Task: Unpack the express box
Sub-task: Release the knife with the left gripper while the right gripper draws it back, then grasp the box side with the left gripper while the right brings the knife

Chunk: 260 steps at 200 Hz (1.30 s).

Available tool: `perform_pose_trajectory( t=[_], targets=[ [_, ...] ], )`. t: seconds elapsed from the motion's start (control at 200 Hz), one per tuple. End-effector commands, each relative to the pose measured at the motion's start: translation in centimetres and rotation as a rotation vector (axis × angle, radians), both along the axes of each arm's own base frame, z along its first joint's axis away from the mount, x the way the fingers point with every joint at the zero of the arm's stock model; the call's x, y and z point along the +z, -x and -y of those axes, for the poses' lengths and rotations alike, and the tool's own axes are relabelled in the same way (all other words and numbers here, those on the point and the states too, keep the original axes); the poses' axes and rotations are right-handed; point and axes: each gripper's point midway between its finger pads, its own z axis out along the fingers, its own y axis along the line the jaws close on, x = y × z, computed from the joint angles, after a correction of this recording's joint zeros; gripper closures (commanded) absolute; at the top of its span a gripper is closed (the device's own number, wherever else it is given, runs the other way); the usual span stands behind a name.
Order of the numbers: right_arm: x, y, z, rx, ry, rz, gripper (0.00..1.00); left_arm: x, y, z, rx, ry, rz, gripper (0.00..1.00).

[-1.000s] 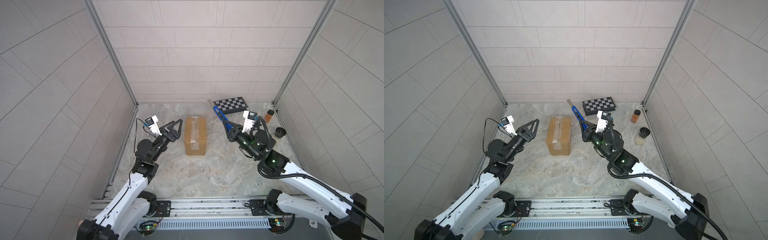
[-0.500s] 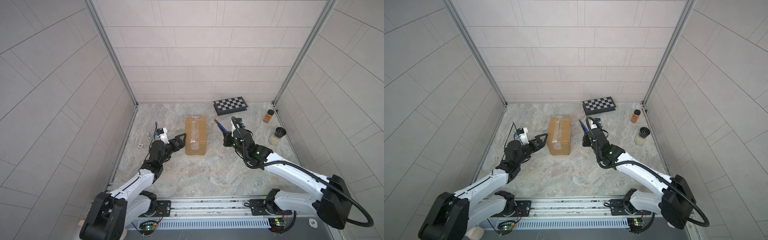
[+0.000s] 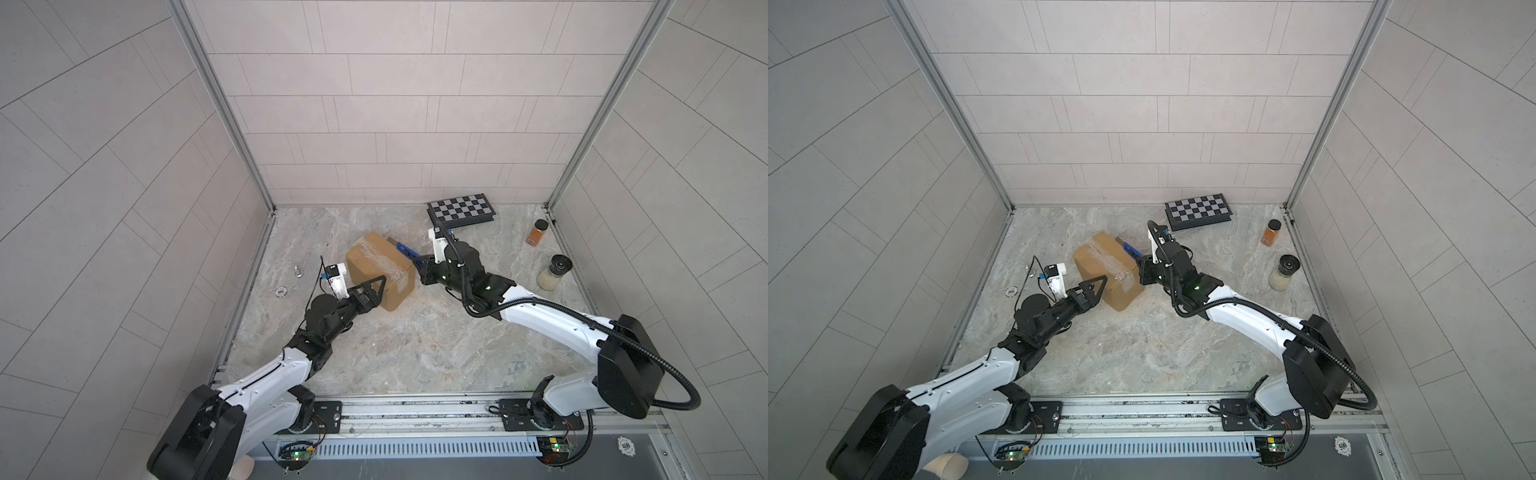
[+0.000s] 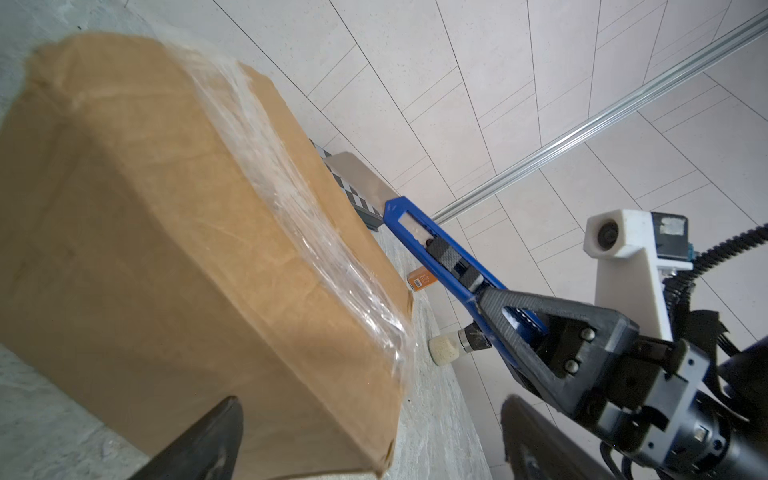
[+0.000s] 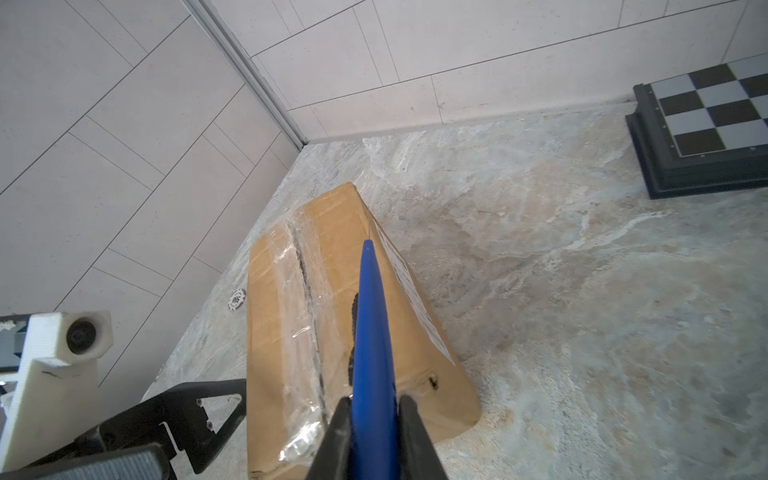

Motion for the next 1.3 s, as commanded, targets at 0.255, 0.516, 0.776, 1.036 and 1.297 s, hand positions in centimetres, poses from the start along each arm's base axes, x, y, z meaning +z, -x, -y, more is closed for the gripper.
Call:
perform_pose_trajectory(
  t=[0.255, 0.516, 0.776, 1.036, 1.297],
  targets=[
    [3.6, 1.4, 6.8, -0.123, -0.018, 0.059, 1.00, 2.7, 1.4, -3.8, 0.142, -0.128, 0.015, 0.00],
    [1.4, 3.9, 11.3, -0.159, -0.004, 0.004, 1.00, 1.7, -0.3, -3.6, 0.144, -0.153, -0.023, 0.00],
    [1.8, 2.8, 6.5, 0.001, -0.021, 0.011, 1.00, 2.0, -1.8, -2.0, 0.102, -0.106, -0.017, 0.00],
    [0.3, 4.9, 3.4, 0.098, -0.007, -0.033, 1.00, 1.7, -1.9, -1.4, 0.077, -0.098, -0.027, 0.00],
    [0.8, 7.2, 6.0, 0.002, -0.020, -0.039, 1.00, 1.0, -1.5, -1.7, 0.079, -0.120, -0.051, 0.00]
  ],
)
